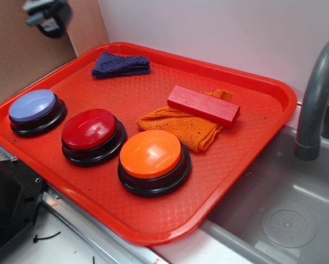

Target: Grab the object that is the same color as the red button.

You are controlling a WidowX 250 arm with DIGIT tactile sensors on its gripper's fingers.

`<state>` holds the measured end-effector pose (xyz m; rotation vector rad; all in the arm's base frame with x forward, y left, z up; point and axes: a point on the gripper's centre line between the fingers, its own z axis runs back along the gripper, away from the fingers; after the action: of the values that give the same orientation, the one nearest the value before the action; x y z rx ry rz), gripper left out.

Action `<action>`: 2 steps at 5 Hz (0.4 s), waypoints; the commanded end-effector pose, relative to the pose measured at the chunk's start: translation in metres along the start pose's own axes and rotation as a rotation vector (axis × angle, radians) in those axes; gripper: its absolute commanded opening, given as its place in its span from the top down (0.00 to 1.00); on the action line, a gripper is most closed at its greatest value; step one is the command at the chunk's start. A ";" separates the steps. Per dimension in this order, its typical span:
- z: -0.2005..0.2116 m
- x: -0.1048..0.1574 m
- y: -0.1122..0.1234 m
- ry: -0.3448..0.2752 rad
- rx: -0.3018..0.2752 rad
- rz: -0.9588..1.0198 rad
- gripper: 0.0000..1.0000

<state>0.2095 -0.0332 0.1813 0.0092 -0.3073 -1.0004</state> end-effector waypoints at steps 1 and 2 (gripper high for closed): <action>-0.048 0.032 0.026 -0.051 -0.055 -0.232 0.00; -0.079 0.045 0.027 0.020 -0.097 -0.288 0.00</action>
<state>0.2706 -0.0583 0.1036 -0.0558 -0.1801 -1.2979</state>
